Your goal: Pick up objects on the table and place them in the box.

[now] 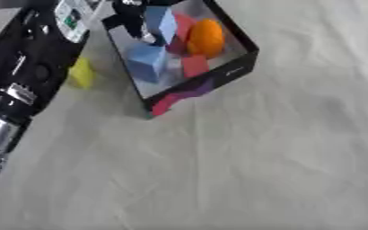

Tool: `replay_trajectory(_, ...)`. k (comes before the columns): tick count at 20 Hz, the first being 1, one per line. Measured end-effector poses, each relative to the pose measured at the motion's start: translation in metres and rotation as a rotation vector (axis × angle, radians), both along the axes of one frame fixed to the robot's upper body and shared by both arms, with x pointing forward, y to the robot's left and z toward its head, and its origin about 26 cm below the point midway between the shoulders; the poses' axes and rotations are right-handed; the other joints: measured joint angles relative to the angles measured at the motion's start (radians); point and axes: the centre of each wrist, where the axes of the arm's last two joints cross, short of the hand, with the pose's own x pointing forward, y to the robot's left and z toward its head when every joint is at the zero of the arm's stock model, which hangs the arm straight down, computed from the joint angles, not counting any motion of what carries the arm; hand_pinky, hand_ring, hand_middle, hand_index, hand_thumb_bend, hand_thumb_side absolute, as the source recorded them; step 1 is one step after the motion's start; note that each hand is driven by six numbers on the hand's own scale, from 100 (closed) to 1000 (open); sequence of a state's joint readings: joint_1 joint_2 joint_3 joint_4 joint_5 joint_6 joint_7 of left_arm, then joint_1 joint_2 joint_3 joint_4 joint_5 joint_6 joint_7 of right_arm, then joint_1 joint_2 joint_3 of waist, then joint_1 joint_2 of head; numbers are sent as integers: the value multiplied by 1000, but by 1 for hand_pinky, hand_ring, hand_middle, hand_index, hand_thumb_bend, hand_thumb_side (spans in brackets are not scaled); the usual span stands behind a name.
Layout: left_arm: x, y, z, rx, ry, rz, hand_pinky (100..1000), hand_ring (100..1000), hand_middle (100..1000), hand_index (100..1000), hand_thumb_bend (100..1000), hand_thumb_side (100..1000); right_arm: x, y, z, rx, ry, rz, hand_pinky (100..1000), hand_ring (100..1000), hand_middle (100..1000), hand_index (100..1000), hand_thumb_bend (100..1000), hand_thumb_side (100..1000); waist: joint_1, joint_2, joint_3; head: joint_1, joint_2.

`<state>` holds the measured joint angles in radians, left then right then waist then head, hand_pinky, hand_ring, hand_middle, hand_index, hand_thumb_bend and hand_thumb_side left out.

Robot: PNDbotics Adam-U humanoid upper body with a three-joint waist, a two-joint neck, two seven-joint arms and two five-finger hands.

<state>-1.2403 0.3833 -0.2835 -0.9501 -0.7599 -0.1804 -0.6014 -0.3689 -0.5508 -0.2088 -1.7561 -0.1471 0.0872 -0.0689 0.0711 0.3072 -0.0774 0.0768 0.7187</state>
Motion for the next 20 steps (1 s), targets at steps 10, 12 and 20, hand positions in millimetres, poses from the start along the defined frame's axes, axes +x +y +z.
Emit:
replay_trajectory(10, 1, -4, -4, 42, -4, 0, 821, 787, 754, 814, 808, 169, 0, 0, 0, -3, 3, 6, 773, 791, 751, 876, 100, 674, 0, 0, -2, 0, -4)
replay_trajectory(12, 2, -3, -4, 47, -1, 0, 821, 787, 752, 812, 806, 174, 0, 0, 0, -2, 4, 6, 773, 791, 751, 875, 100, 676, 0, 0, -2, 0, -4)
replay_trajectory(20, 2, 0, -3, 27, 9, -3, 807, 770, 737, 794, 711, 121, 1, -1, -2, -1, 10, 4, 773, 792, 752, 876, 100, 672, 0, -6, -3, 0, -4)
